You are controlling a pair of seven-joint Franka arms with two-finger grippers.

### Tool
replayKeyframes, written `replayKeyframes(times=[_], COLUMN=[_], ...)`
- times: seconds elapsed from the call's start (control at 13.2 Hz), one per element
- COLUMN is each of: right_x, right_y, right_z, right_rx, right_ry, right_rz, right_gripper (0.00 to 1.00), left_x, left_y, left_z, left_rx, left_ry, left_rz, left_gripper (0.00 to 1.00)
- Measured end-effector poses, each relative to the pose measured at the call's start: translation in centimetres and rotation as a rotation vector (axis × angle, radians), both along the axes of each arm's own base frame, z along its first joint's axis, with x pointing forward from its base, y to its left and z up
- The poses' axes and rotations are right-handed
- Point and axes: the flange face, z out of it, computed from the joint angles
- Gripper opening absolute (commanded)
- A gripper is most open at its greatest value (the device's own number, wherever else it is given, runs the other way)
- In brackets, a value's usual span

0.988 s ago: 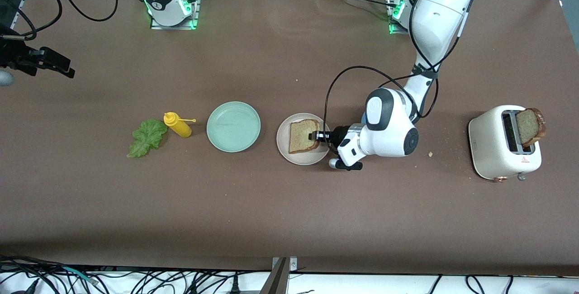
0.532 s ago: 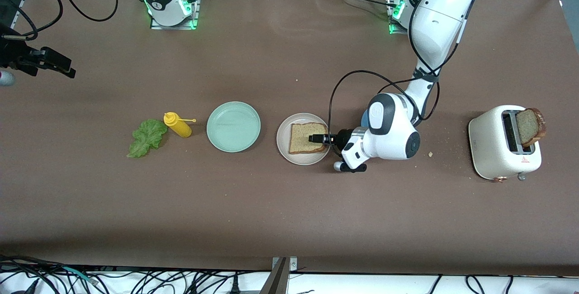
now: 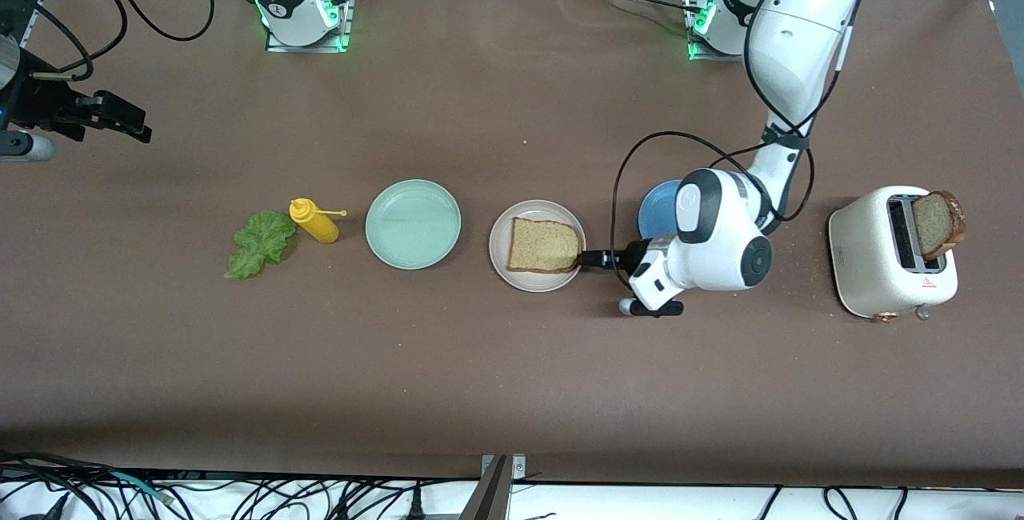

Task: Make sandwich in beige plate with both arms
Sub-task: 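Open the left gripper to release the toast and draw back, then reach the right gripper to the yellow bottle and grasp it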

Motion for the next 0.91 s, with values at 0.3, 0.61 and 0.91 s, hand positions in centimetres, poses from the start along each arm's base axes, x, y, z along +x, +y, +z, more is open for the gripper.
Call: replayKeyframes(times=[0.3, 0.61, 0.91], right_x=[1.3, 3.1, 3.5], right_y=[1.1, 1.1, -1.7], right_z=[-3.3, -5.6, -9.1], right_rx=[-0.003, 0.022, 0.194], right_ry=[0.059, 0.019, -0.067], right_rz=[0.048, 0.324, 0.570], right_gripper=[1.00, 1.00, 1.00], left_x=[2.6, 3.5, 3.5], left_y=[7.6, 12.7, 16.7], left_z=[2.9, 4.7, 7.3], left_rx=[0.133, 0.302, 0.415], left_ry=[-0.063, -0.094, -0.098], left_rz=[0.027, 0.016, -0.025], left_gripper=[1.00, 1.00, 1.00])
